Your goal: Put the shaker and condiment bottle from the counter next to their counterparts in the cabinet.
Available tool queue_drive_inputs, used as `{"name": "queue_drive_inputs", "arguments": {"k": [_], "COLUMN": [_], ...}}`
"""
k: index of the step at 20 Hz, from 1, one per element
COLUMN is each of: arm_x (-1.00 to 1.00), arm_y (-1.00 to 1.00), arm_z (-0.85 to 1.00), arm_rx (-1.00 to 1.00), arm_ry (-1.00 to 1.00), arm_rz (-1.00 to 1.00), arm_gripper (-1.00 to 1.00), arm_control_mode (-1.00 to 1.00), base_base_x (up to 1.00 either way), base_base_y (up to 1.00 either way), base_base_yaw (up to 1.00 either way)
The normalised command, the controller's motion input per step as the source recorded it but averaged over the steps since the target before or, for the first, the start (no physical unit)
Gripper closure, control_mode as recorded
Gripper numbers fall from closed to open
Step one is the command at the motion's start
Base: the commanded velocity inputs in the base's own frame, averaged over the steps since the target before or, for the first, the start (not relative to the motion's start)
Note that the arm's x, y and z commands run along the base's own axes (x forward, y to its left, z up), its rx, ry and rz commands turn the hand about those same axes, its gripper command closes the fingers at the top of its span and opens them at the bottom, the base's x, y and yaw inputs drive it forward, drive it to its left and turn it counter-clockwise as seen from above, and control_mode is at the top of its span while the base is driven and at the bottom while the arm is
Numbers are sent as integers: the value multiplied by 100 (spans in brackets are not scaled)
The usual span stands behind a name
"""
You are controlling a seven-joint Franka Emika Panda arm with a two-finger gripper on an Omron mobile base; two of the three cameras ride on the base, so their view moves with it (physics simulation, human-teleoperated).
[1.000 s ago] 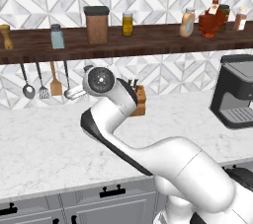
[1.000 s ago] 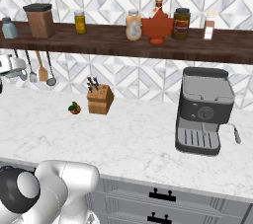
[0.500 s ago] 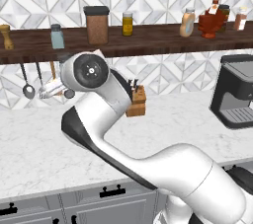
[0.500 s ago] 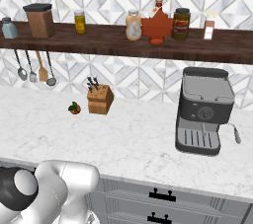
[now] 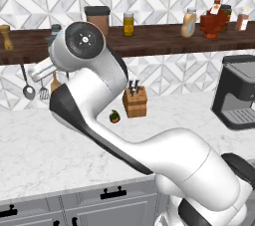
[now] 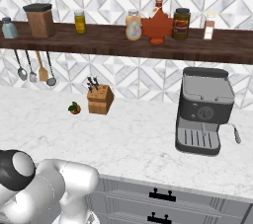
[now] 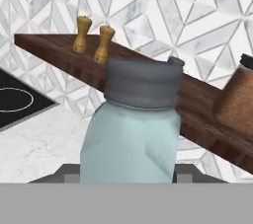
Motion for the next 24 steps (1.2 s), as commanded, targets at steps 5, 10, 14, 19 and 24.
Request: {"name": "queue_drive_inputs", "arguments": {"k": [5,10,14,19,24], "arm_x": [20,6,2,2,22], "arm_y": [11,0,0,0,-5], "arm_z": [0,2,0,5,-4], "arm_rx": [1,1,4,7,3], "arm_ry": [-6,-13,-6,-1,0], "arm_rz": [-2,-8,-5,-2,0], "arm_gripper": [100,100,100,100,100], "arm_control_mode": [-100,-100,-100,-100,-100], "base_base_x": [0,0,0,0,0], "base_base_y": [0,0,0,0,0], "base_base_yaw": [0,0,0,0,0]}}
